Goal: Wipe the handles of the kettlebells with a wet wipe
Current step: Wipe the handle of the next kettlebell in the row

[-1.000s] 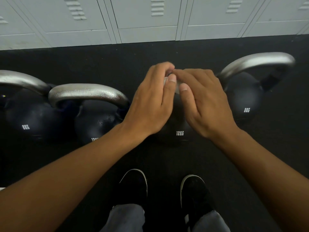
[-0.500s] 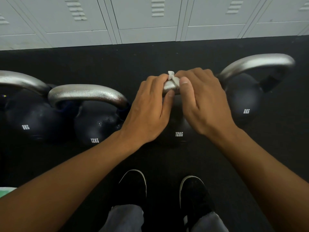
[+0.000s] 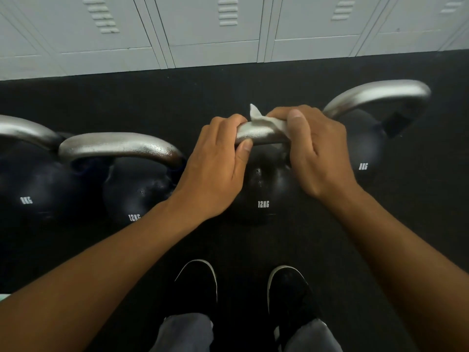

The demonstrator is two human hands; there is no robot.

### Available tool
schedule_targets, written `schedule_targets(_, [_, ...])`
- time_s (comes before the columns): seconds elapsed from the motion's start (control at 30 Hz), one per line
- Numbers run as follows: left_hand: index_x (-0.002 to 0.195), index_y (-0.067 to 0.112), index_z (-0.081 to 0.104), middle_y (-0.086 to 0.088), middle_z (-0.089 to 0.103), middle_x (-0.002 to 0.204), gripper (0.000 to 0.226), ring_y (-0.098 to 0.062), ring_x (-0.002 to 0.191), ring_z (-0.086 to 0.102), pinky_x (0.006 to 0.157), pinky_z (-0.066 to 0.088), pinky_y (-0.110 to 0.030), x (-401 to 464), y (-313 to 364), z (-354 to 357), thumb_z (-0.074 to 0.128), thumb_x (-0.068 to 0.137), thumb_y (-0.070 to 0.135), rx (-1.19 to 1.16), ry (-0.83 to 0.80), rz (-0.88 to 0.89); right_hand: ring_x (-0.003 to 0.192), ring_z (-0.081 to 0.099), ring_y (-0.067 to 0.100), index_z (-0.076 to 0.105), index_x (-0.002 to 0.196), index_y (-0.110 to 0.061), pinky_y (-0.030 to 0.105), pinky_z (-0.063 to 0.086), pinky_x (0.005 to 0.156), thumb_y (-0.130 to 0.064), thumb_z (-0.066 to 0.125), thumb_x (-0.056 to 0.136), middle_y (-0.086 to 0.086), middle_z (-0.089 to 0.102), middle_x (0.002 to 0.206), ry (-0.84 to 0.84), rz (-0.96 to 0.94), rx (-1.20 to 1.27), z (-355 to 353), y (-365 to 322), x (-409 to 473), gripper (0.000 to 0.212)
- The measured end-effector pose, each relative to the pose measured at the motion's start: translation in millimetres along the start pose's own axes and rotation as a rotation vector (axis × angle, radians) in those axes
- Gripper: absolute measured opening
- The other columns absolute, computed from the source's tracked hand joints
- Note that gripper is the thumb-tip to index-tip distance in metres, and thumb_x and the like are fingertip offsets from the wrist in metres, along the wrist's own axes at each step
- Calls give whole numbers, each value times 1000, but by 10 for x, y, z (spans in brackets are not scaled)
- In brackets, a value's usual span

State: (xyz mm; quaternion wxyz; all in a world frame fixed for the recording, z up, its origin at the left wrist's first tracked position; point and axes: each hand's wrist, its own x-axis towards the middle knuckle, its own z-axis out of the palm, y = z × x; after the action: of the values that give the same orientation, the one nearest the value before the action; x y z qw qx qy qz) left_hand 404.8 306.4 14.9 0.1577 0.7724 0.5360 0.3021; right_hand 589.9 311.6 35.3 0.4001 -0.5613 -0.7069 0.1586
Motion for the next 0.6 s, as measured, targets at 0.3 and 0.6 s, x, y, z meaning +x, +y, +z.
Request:
schedule_targets(0.3, [134, 14, 50, 6, 42, 114, 43, -11, 98, 43, 83, 34, -24, 12, 16, -10, 34, 104, 40, 18, -7, -14, 77, 61, -2, 75, 81, -27, 23, 47, 75, -23, 34, 107, -3, 71, 79, 24, 429, 221, -106, -8, 97, 49])
schedule_targets(0.6, [135, 14, 50, 6, 41, 113, 42, -11, 98, 43, 83, 32, -22, 10, -4, -19, 35, 105, 39, 24, -11, 3, 83, 61, -13, 72, 93, -28, 8, 46, 75, -21, 28, 110, -30, 68, 77, 2, 466, 379, -156, 156, -61, 48])
